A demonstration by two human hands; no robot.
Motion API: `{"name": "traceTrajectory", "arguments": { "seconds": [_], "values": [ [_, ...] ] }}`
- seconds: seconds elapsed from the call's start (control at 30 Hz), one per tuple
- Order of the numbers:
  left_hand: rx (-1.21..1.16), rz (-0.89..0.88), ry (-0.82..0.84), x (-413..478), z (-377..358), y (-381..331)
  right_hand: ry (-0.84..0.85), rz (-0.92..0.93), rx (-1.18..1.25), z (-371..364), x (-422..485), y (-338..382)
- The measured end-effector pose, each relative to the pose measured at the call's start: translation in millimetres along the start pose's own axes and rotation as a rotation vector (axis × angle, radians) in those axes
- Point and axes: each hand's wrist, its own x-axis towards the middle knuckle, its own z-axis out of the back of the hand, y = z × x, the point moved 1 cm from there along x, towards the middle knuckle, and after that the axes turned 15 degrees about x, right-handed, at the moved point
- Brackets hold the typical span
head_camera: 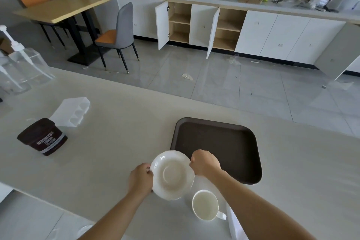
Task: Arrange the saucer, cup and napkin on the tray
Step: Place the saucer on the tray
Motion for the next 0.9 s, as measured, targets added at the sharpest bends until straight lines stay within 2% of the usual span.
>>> {"name": "traceTrajectory", "arguments": {
  "seconds": [0.47,0.9],
  "values": [
    [0.178,-0.137,0.027,62.1,-26.3,-95.5,-0.138,-0.105,0.239,48.9,60.5,-43.0],
    [0.223,-0.140,0.062,86.8,-46.1,-115.6,-0.167,-0.168,0.335,52.8,94.4,-54.2]
  ]
}}
